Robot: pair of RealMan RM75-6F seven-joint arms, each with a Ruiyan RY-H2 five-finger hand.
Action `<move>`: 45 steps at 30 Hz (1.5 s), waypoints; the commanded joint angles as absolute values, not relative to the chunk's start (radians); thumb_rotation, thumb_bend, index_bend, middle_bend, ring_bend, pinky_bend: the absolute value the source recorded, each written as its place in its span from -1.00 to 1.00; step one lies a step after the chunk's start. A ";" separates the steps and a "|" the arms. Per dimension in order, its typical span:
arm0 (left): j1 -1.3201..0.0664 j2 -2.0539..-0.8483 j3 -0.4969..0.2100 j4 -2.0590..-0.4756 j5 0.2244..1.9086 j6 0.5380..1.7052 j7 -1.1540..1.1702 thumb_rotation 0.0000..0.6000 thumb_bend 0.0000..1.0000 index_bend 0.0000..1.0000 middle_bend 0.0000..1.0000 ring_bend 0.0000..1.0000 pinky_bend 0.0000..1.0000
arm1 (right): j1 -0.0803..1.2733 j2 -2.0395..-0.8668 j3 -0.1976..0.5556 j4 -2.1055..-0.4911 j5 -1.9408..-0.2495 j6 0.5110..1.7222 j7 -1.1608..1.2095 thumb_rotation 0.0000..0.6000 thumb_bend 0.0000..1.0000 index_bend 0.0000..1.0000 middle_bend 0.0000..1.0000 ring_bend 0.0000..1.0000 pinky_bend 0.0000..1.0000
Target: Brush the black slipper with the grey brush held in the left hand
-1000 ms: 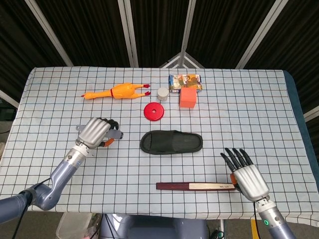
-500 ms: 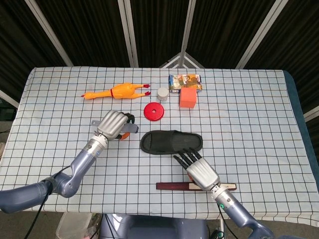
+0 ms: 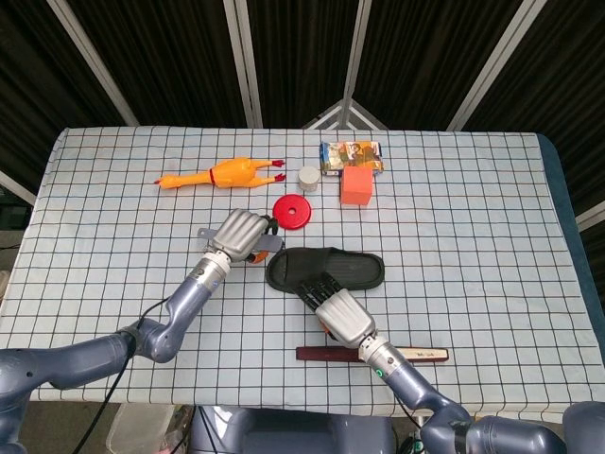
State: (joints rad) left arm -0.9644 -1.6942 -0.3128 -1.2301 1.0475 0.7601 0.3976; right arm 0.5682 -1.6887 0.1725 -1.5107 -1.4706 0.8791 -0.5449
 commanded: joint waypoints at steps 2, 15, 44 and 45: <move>-0.989 -1.724 -0.309 -1.205 1.049 0.750 0.377 1.00 0.30 0.07 0.27 0.03 0.12 | 0.584 -1.698 0.176 -1.492 -1.441 0.871 -0.553 1.00 0.44 -1.00 -0.80 -0.91 -0.81; -1.024 -1.769 -0.310 -1.216 1.075 0.774 0.331 1.00 0.30 0.07 0.27 0.03 0.12 | 0.587 -1.683 0.133 -1.468 -1.424 0.893 -0.502 1.00 0.44 -1.00 -0.80 -0.91 -0.81; -1.182 -1.848 -0.357 -1.204 0.719 0.738 0.504 1.00 0.30 0.07 0.27 0.03 0.12 | 0.578 -1.679 0.012 -1.547 -1.468 0.949 -0.617 1.00 0.44 -1.00 -0.80 -0.91 -0.81; -1.182 -1.841 -0.353 -1.214 0.714 0.739 0.510 1.00 0.30 0.07 0.27 0.03 0.12 | 0.578 -1.678 0.013 -1.549 -1.467 0.950 -0.617 1.00 0.44 -1.00 -0.80 -0.91 -0.81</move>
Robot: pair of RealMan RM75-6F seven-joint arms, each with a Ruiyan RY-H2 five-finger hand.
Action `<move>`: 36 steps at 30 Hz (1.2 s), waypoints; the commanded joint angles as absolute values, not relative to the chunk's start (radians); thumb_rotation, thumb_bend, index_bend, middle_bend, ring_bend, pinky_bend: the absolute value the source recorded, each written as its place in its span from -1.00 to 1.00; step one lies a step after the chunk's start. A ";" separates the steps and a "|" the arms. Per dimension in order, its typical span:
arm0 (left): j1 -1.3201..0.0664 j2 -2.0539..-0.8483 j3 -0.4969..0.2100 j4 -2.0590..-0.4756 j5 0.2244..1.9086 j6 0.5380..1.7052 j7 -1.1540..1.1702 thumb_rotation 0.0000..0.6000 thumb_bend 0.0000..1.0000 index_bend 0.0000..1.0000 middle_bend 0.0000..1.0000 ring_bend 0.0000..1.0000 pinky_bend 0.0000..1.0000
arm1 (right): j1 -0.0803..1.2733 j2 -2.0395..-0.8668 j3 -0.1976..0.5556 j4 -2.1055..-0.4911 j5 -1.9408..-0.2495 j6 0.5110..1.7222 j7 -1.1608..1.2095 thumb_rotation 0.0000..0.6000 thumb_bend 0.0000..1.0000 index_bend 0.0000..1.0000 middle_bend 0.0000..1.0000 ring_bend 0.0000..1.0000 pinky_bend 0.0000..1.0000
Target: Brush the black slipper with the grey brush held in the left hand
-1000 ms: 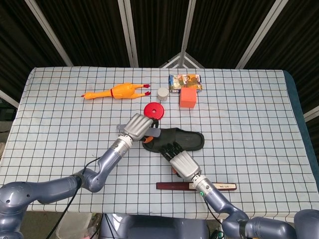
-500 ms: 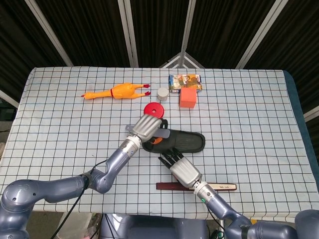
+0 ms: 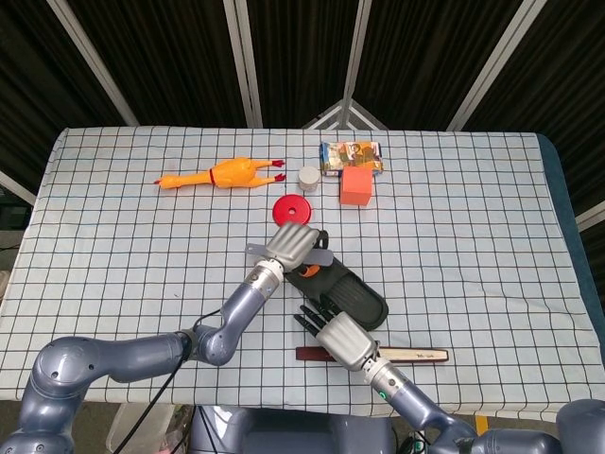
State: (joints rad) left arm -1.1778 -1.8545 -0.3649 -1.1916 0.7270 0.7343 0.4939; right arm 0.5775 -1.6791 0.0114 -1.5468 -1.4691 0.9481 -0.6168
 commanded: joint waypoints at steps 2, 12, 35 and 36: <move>-1.183 -1.819 -0.340 -1.242 0.691 0.739 0.531 1.00 0.30 0.07 0.27 0.03 0.12 | 0.579 -1.676 0.016 -1.552 -1.463 0.954 -0.617 1.00 0.44 -1.00 -0.80 -0.91 -0.81; -1.209 -1.739 -0.309 -1.354 0.560 0.735 0.594 1.00 0.30 0.07 0.27 0.03 0.12 | 0.588 -1.680 0.018 -1.551 -1.447 0.951 -0.628 1.00 0.44 -1.00 -0.80 -0.91 -0.81; -1.205 -1.748 -0.282 -1.301 0.682 0.671 0.425 1.00 0.26 0.06 0.27 0.03 0.12 | 0.590 -1.669 0.010 -1.574 -1.432 0.976 -0.643 1.00 0.44 -1.00 -0.80 -0.91 -0.81; -1.206 -1.736 -0.272 -1.305 0.670 0.666 0.434 1.00 0.26 0.06 0.27 0.03 0.12 | 0.590 -1.669 0.011 -1.575 -1.431 0.976 -0.644 1.00 0.44 -1.00 -0.80 -0.91 -0.81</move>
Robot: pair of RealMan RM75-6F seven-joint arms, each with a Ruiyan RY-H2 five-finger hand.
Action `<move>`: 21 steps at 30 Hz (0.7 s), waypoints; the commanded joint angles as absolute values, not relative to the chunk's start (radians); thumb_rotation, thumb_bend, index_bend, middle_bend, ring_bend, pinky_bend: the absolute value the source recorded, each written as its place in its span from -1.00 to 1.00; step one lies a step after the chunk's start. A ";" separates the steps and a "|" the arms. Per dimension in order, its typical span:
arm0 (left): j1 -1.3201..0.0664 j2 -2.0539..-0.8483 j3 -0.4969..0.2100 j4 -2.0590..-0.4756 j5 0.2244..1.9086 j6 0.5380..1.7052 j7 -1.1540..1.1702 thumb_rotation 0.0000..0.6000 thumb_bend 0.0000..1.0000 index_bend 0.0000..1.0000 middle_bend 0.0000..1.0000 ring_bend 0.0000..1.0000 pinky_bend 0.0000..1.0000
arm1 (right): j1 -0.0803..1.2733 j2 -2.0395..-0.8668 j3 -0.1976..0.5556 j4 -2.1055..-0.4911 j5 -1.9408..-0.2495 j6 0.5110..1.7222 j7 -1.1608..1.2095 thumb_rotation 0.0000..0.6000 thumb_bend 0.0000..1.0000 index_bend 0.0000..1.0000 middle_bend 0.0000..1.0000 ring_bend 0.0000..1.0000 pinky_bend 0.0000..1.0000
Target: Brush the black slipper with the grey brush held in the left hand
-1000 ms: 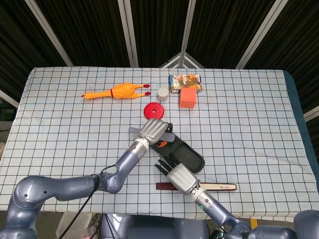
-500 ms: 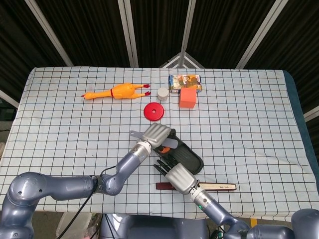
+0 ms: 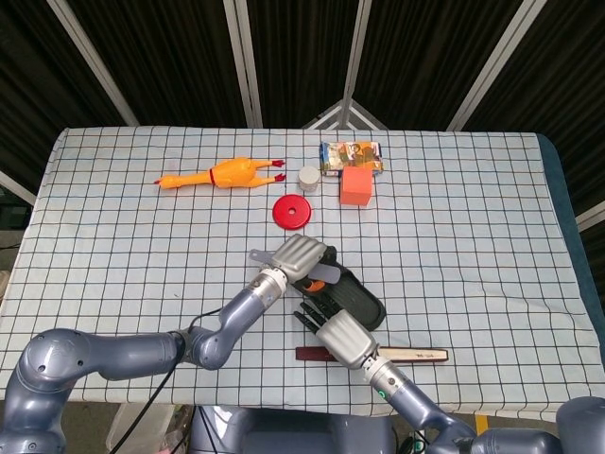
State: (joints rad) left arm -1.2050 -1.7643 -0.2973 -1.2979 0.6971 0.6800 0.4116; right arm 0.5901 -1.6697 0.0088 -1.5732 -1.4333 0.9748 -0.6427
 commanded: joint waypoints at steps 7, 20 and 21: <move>-1.225 -1.657 -0.229 -1.345 0.566 0.664 0.489 1.00 0.26 0.05 0.27 0.03 0.12 | 0.593 -1.672 0.008 -1.572 -1.423 0.974 -0.651 1.00 0.44 -1.00 -0.80 -0.91 -0.81; -1.225 -1.734 -0.261 -1.297 0.696 0.645 0.362 1.00 0.21 0.07 0.28 0.03 0.12 | 0.602 -1.686 0.007 -1.561 -1.410 0.967 -0.655 1.00 0.44 -1.00 -0.80 -0.91 -0.81; -1.221 -1.743 -0.269 -1.293 0.722 0.646 0.340 1.00 0.21 0.07 0.28 0.03 0.12 | 0.603 -1.686 0.008 -1.560 -1.409 0.966 -0.655 1.00 0.44 -1.00 -0.80 -0.91 -0.81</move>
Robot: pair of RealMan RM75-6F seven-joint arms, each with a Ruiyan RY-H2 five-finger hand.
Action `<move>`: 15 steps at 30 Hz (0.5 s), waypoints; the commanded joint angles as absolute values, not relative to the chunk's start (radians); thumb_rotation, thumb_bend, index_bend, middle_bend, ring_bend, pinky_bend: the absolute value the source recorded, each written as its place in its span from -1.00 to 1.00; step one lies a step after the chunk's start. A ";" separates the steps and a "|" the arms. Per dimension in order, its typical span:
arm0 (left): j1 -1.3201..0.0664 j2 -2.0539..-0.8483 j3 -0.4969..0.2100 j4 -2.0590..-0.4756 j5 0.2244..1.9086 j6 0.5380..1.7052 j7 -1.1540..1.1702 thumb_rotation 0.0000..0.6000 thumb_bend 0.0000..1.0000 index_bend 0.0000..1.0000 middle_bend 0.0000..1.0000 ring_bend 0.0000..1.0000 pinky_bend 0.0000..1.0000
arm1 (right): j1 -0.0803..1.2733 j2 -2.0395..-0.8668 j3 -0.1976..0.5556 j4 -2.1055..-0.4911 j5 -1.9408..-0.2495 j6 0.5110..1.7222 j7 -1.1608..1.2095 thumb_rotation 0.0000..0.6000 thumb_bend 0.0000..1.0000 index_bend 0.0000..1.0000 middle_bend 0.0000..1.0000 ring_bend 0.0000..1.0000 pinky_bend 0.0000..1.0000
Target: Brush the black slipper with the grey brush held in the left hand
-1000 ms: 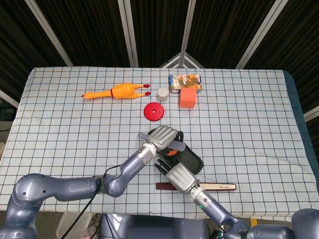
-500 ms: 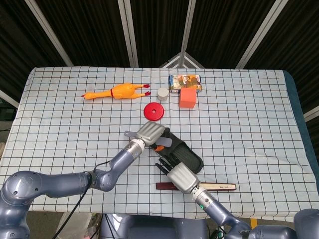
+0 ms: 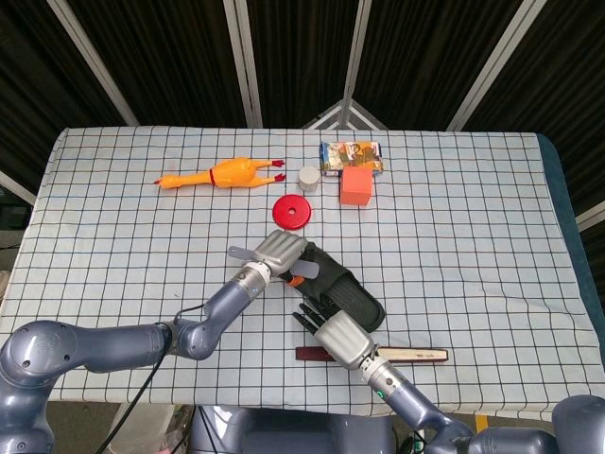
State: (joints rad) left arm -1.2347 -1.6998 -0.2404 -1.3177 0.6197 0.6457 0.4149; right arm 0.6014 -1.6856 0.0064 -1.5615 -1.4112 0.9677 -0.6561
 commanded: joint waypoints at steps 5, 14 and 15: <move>-1.203 -1.791 -0.293 -1.260 0.848 0.643 0.232 1.00 0.20 0.07 0.29 0.03 0.12 | 0.606 -1.686 0.010 -1.561 -1.406 0.967 -0.649 1.00 0.44 -1.00 -0.80 -0.91 -0.81; -1.199 -1.807 -0.285 -1.238 0.934 0.627 0.172 1.00 0.22 0.07 0.29 0.03 0.12 | 0.607 -1.676 0.011 -1.568 -1.402 0.973 -0.649 1.00 0.44 -1.00 -0.80 -0.91 -0.81; -1.199 -1.802 -0.282 -1.239 0.932 0.624 0.175 1.00 0.22 0.07 0.29 0.03 0.12 | 0.607 -1.674 0.011 -1.568 -1.402 0.974 -0.648 1.00 0.44 -1.00 -0.80 -0.91 -0.81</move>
State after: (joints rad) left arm -1.1996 -1.8069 -0.2858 -1.2388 0.9326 0.6282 0.1728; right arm 0.6071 -1.6749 0.0107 -1.5679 -1.4022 0.9731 -0.6483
